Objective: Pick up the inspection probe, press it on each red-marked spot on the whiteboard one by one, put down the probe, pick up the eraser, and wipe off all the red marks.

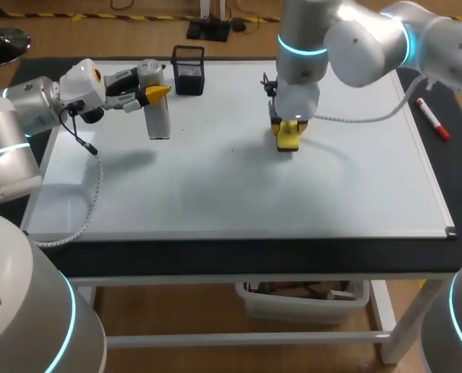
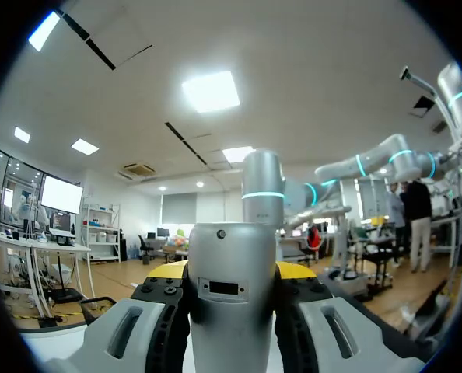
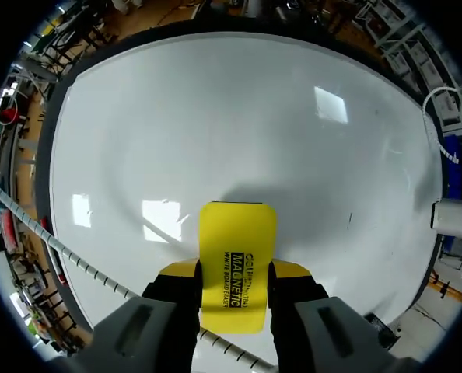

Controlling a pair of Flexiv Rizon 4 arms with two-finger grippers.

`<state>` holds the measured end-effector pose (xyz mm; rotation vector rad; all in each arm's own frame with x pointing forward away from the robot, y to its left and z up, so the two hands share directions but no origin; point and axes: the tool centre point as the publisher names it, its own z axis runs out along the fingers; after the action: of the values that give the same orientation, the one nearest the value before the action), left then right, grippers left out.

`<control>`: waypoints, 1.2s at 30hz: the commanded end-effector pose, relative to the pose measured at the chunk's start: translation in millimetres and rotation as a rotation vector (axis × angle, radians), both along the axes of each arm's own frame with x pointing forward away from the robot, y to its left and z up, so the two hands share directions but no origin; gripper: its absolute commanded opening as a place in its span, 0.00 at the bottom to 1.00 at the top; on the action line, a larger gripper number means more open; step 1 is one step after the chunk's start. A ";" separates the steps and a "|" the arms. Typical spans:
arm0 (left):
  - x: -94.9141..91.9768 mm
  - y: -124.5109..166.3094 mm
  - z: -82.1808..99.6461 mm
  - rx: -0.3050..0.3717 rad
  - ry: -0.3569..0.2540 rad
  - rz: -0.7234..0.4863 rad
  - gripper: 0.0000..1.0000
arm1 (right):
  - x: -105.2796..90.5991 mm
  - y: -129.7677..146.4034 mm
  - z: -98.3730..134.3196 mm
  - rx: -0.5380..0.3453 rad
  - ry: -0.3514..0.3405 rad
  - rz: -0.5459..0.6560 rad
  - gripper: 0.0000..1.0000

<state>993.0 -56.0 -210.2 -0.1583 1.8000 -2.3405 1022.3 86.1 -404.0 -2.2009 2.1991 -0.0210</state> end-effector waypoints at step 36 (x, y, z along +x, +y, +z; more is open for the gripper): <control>-0.9 -0.8 0.7 -0.001 -0.002 0.004 0.00 | 186.2 60.0 -13.5 -0.020 0.133 0.021 0.00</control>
<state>993.0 -56.0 -210.1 -0.1584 1.8001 -2.3405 1186.0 138.1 -410.5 -2.2350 2.1882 -0.0120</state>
